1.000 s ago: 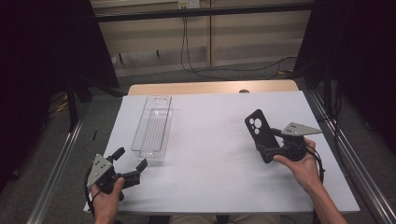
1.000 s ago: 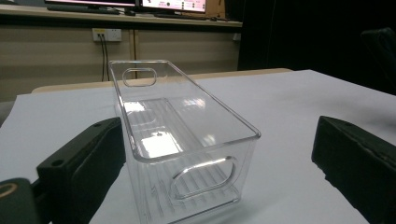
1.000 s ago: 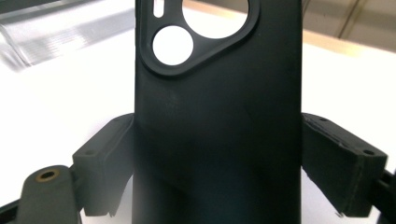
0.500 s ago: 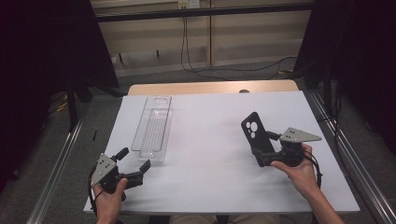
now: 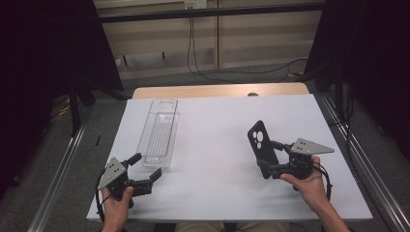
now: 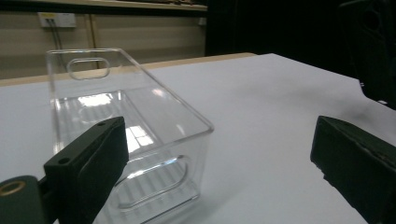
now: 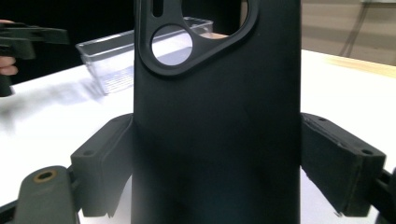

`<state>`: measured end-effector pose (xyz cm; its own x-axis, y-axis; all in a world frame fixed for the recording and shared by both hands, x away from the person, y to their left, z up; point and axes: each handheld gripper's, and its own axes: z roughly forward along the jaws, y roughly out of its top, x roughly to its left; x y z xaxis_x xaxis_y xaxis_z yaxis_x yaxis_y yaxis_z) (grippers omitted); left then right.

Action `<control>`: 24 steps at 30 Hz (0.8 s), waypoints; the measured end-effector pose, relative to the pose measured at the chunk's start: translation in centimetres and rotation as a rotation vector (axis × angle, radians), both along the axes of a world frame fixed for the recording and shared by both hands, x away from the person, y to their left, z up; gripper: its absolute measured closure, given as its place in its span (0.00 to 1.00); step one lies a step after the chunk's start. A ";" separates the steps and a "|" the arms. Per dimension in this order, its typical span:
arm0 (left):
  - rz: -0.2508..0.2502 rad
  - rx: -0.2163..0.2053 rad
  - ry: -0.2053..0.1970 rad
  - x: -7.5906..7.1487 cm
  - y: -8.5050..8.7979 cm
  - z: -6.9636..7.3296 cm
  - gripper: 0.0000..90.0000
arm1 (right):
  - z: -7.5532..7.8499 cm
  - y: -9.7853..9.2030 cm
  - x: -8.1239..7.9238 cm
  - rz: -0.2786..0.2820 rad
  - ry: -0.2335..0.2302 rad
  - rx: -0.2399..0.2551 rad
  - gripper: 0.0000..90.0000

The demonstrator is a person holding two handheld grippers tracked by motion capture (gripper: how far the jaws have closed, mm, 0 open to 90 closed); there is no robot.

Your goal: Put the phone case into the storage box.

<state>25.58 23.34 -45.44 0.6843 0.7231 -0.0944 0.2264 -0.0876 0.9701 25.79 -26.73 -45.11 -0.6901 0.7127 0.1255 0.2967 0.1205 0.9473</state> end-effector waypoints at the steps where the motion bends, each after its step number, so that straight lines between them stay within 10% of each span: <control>1: -0.006 0.001 -0.003 0.0 -0.1 0.0 0.05 | 0.0 0.1 -0.1 0.002 0.003 0.001 0.16; 7: -0.070 0.046 0.010 0.1 -0.8 0.2 0.05 | -0.1 0.5 -0.3 0.032 -0.002 0.028 0.16; 24: -0.269 -0.006 -0.010 -0.1 -3.1 1.0 0.02 | 0.3 2.4 -1.0 0.137 -0.019 0.049 0.16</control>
